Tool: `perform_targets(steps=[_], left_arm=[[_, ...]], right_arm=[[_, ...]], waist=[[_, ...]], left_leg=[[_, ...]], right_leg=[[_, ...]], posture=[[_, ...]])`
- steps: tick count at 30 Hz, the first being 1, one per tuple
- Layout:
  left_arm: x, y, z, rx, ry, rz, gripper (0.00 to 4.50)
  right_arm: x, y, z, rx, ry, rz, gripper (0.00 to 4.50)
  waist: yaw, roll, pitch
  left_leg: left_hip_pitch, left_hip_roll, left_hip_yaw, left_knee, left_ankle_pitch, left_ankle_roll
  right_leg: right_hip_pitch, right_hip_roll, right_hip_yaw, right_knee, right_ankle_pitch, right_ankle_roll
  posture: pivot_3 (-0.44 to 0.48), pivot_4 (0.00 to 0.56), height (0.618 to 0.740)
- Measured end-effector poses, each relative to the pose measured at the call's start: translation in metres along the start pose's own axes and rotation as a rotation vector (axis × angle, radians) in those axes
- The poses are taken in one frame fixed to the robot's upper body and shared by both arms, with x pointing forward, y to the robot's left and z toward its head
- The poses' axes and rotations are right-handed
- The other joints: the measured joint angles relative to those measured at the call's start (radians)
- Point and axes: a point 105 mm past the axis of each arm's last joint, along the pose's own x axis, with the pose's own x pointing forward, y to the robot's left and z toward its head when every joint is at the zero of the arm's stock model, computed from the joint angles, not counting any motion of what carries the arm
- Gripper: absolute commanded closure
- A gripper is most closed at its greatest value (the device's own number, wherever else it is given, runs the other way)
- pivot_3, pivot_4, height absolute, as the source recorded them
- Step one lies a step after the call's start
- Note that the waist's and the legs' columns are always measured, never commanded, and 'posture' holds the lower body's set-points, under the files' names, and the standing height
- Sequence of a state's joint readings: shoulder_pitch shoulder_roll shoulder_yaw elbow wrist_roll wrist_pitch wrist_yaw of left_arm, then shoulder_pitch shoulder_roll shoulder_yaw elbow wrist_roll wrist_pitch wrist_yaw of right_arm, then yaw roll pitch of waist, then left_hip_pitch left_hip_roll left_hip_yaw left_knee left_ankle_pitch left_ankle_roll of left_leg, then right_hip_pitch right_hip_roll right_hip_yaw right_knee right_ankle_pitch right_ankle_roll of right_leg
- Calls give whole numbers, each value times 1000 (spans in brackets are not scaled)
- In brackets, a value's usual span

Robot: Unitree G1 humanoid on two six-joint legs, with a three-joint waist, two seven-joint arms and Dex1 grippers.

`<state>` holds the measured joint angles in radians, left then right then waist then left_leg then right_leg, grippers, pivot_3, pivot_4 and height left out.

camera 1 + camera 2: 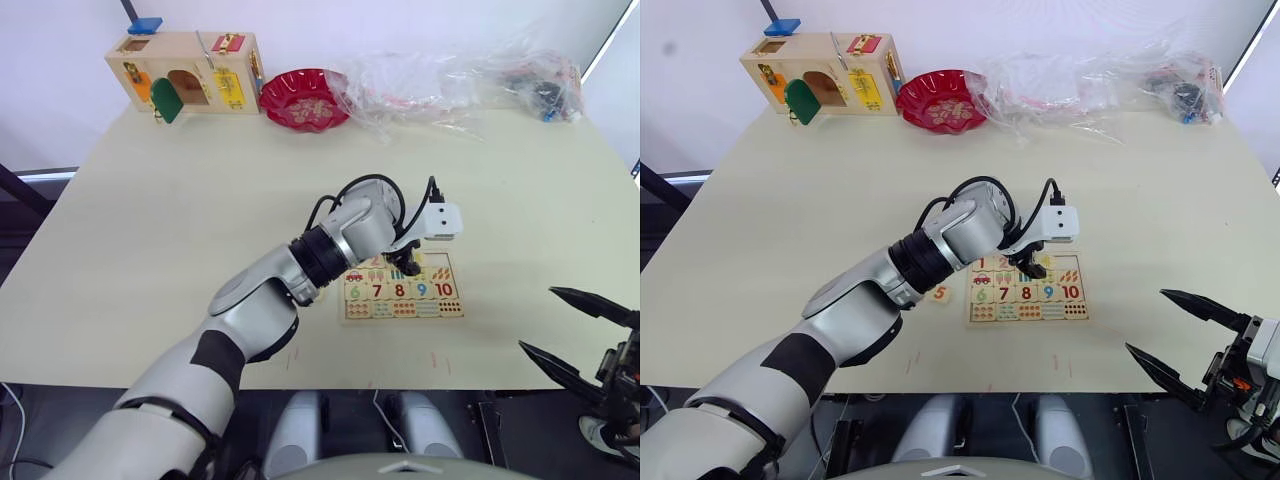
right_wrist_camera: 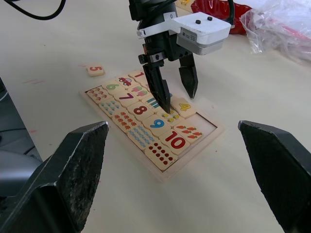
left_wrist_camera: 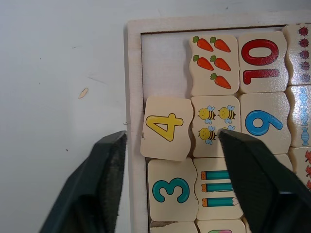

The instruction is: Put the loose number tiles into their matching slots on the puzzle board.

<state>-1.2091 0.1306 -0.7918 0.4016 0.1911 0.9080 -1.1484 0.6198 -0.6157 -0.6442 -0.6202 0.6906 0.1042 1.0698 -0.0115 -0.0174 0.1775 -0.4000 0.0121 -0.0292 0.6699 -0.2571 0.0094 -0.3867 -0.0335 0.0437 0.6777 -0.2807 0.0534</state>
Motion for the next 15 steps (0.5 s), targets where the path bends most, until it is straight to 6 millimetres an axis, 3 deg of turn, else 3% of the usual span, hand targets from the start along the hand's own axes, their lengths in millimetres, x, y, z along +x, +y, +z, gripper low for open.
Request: perform_targets(steps=[3,7,11,15], left_arm=[[-2,1,-2,-11,-4,-2,1439],[-22,10,-1,-43,-79,-7,1439],[-53,25,7,-50,-189,26,1439],[-57,26,13,-76,-407,-20,1439]], right_arm=[[0,0,0,1,0,0,0],[1,1,0,1,0,-3,0],[0,2,-1,5,2,-4,0],[0,2,-1,6,3,-4,0]], waist=[[-1,0,0],[-1,0,0],[0,0,0],[1,1,0]], left_leg=[[0,0,0,0,0,0],[0,0,0,0,0,0],[0,0,0,0,0,0],[0,0,0,0,0,0]], right_leg=[[0,0,0,0,0,0],[0,0,0,0,0,0],[0,0,0,0,0,0],[0,-1,-1,0,0,0]], posture=[[0,150,740],[0,150,740],[0,150,740],[0,150,740]])
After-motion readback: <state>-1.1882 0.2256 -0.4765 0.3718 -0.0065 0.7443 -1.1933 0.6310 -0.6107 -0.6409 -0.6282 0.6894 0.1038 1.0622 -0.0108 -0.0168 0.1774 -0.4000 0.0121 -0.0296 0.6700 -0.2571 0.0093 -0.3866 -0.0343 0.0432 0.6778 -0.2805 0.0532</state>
